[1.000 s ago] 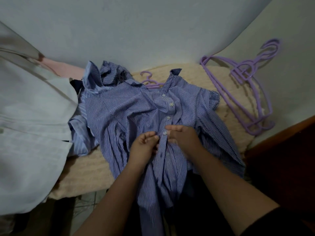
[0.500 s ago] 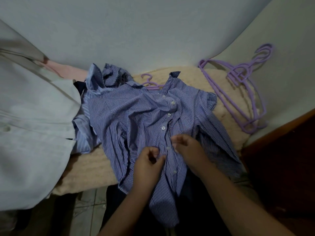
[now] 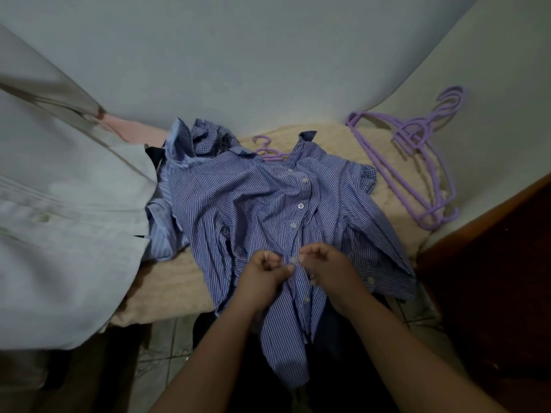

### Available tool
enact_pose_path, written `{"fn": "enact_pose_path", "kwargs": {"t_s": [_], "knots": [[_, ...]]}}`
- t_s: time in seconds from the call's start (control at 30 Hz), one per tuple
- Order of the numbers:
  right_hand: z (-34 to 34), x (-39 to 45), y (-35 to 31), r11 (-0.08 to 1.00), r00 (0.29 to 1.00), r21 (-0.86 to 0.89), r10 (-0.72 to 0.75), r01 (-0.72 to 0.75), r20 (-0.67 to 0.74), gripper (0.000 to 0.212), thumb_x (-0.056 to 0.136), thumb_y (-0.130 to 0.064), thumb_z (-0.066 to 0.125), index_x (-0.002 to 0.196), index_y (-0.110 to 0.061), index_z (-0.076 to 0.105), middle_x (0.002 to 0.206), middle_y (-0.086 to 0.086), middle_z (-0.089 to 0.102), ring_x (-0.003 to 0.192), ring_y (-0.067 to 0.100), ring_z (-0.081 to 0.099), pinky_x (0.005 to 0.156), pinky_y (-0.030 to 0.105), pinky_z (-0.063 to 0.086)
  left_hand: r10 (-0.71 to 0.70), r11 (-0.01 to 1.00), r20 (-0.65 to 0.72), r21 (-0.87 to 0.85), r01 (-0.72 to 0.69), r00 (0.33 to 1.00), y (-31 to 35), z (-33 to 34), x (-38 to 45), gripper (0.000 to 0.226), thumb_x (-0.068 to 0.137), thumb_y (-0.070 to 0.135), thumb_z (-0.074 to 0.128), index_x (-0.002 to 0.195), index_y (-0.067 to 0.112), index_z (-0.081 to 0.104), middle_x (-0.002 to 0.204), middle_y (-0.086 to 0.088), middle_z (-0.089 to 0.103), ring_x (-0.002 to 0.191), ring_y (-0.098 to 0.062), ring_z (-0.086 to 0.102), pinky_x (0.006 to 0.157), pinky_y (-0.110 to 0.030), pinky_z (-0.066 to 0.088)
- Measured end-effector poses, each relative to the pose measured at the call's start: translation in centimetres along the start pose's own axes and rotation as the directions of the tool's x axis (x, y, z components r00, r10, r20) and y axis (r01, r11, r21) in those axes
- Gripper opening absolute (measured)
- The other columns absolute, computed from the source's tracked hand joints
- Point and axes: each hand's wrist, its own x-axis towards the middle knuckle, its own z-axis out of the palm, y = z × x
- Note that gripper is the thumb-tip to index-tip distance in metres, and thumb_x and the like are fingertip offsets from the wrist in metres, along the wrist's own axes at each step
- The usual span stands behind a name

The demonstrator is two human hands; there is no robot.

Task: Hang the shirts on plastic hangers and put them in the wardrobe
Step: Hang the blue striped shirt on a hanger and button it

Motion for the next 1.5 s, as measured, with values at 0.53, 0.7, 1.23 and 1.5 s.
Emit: {"fn": "enact_pose_path", "kwargs": {"t_s": [0.53,0.7,1.23,1.5], "knots": [[0.4,-2.1,-0.7,0.965,0.998,0.262,0.0,0.016,-0.062,0.011,0.084,-0.002,0.065,0.081,-0.011,0.058,0.076,0.007,0.062,0.073,0.023,0.056,0.064,0.034,0.047,0.003,0.975,0.025,-0.22,0.003,1.0,1.5,-0.2,-3.5,0.02,0.085,0.005,0.066,0.1,0.016,0.072,0.067,0.003,0.064,0.048,-0.007,0.045,0.046,-0.016,0.041],[0.6,-2.8,-1.0,0.96,0.999,0.277,-0.02,0.029,-0.033,0.009,0.086,0.001,0.061,0.085,-0.007,0.058,0.077,0.013,0.058,0.078,0.028,0.053,0.071,0.041,0.048,0.019,0.967,0.014,-0.253,-0.014,1.0,1.7,0.1,-4.0,0.02,0.086,0.002,0.063,0.102,0.014,0.07,0.057,0.005,0.06,0.046,-0.007,0.042,0.045,-0.016,0.038],[-0.7,-4.1,-2.0,0.872,0.992,0.478,0.054,-0.104,0.118,0.018,0.087,0.008,0.055,0.089,-0.009,0.05,0.077,0.008,0.065,0.064,0.017,0.066,0.056,0.029,0.054,0.048,0.979,0.013,-0.197,-0.045,0.999,1.4,0.5,-4.5,0.022,0.084,0.002,0.066,0.105,0.007,0.07,0.055,0.004,0.057,0.045,-0.008,0.04,0.047,-0.017,0.037],[-0.3,-4.2,-2.3,0.873,0.993,0.473,0.098,-0.117,0.063,0.021,0.087,0.01,0.053,0.081,-0.01,0.049,0.07,0.008,0.061,0.06,0.019,0.06,0.058,0.032,0.052,0.03,0.96,0.05,-0.279,-0.015,0.998,1.4,1.1,-4.9,0.018,0.085,0.0,0.064,0.1,0.009,0.069,0.06,0.001,0.057,0.044,-0.007,0.04,0.044,-0.015,0.035]]}}
